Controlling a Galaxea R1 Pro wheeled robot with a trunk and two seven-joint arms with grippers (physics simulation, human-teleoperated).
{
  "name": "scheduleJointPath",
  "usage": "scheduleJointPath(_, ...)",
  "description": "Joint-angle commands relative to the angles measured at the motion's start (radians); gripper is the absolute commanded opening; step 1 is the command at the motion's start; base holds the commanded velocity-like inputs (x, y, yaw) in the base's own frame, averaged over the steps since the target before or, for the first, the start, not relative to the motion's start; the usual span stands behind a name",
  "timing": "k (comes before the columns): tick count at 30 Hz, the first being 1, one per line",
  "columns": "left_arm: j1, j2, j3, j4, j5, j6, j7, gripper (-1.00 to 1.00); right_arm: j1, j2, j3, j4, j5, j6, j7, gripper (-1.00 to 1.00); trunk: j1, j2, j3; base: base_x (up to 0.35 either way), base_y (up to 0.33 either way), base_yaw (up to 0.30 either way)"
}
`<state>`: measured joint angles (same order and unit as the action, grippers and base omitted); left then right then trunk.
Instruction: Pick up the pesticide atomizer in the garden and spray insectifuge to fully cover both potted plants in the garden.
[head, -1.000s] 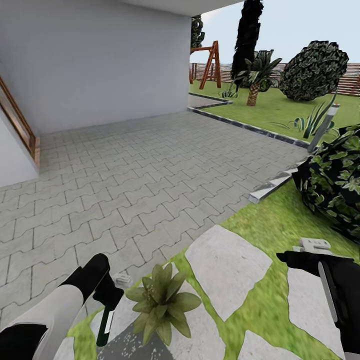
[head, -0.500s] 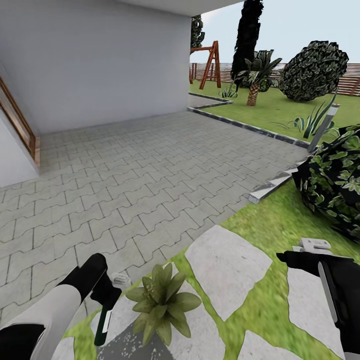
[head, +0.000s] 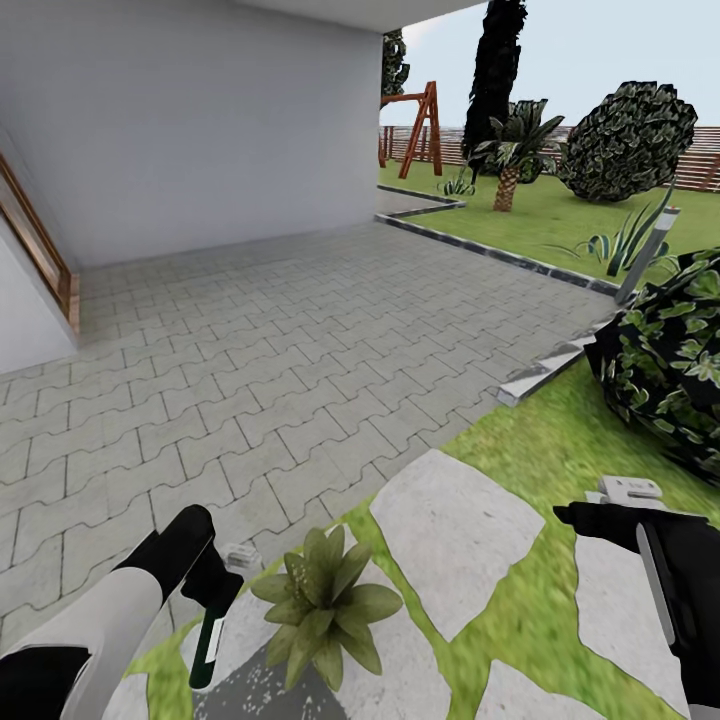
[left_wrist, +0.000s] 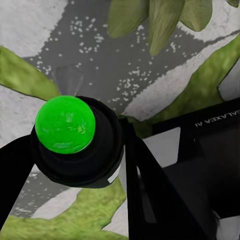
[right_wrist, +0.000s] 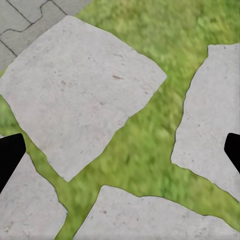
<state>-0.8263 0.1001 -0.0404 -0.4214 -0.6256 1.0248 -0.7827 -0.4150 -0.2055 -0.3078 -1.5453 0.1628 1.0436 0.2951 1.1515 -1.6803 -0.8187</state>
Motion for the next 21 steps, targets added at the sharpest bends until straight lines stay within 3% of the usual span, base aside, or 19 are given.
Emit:
scheduleJointPath(1,0.0,0.001,-0.004,-0.002,-0.006,0.003,-0.009,-1.0,-0.001,0.0,-0.001,-0.001,0.011,0.004,0.01,1.0,0.004,-0.008,-0.004,0.0,0.0,0.0)
scheduleJointPath(13,-0.003,0.001,-0.004,-0.005,-0.006,0.003,-0.006,-1.0,-0.001,-0.002,-0.001,-0.002,0.011,0.004,0.012,1.0,0.038,-0.071,-0.037,0.0,0.0,0.008)
scheduleJointPath(21,-0.006,0.003,-0.004,-0.009,-0.008,0.003,-0.001,-1.0,-0.001,-0.002,-0.001,-0.002,0.012,0.004,0.012,1.0,0.038,-0.071,-0.039,0.0,0.0,0.011)
